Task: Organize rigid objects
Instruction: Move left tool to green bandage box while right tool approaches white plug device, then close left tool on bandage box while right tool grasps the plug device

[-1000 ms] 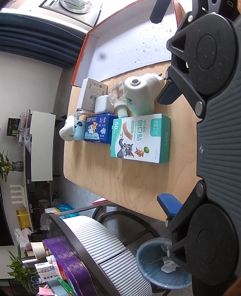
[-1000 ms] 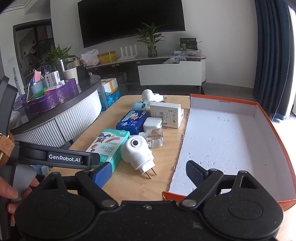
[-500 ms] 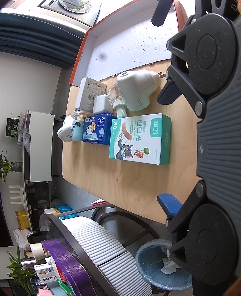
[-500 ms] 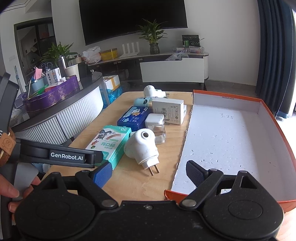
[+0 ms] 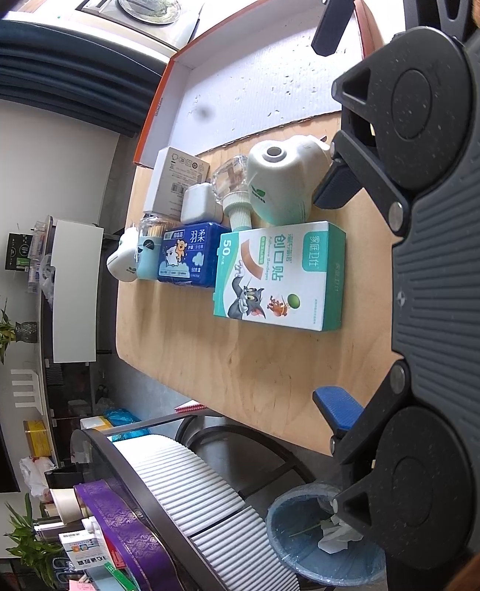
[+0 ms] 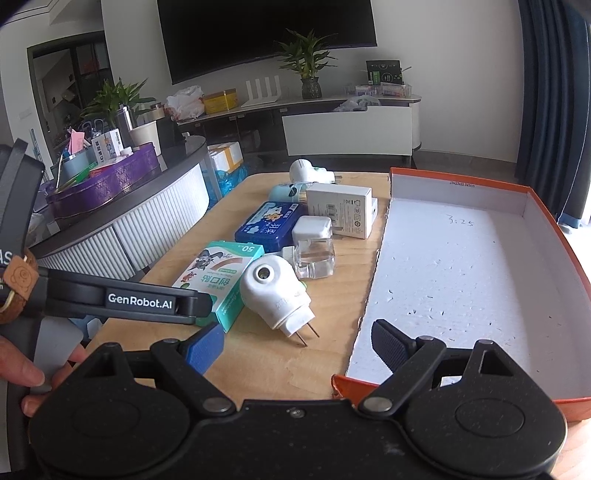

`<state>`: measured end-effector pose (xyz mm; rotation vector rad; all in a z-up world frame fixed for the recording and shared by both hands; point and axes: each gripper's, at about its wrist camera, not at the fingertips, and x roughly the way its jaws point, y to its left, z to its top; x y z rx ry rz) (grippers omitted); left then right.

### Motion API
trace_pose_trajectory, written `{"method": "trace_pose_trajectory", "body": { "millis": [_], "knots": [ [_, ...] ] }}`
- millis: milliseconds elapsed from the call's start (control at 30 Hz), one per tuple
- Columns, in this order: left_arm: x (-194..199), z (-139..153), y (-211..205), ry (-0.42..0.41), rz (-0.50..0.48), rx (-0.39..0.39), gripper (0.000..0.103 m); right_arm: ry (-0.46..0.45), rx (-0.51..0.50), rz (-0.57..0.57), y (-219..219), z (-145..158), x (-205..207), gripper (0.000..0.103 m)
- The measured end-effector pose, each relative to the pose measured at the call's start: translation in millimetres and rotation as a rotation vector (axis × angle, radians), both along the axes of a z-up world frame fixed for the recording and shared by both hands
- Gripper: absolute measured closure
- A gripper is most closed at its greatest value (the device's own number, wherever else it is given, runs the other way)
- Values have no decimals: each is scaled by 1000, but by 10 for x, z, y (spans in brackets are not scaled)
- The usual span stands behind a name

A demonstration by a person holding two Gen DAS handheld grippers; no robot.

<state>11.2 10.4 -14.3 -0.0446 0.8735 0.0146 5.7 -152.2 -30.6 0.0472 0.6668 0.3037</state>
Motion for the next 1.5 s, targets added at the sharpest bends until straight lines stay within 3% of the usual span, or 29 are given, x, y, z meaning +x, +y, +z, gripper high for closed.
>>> {"method": "trace_pose_trajectory", "body": {
  "millis": [633,1167,1233,1333,1400,1500],
  "knots": [
    [177,-80,-37,26,-3,10,0,30,11,3,-24,-95,125,1],
    [448,-249,3,39,-23,20,0,55,-36,55,74,-186,331,1],
    [487,-286,14,36,-38,15,8,65,-37,60,109,-214,381,1],
    [508,-299,0,7,-55,43,13,80,-39,74,143,-244,479,1],
    [510,-287,15,-14,-60,46,29,84,-44,75,170,-252,543,1],
    [519,-262,90,-20,-56,20,32,91,-47,82,243,-256,641,1]
  ]
}}
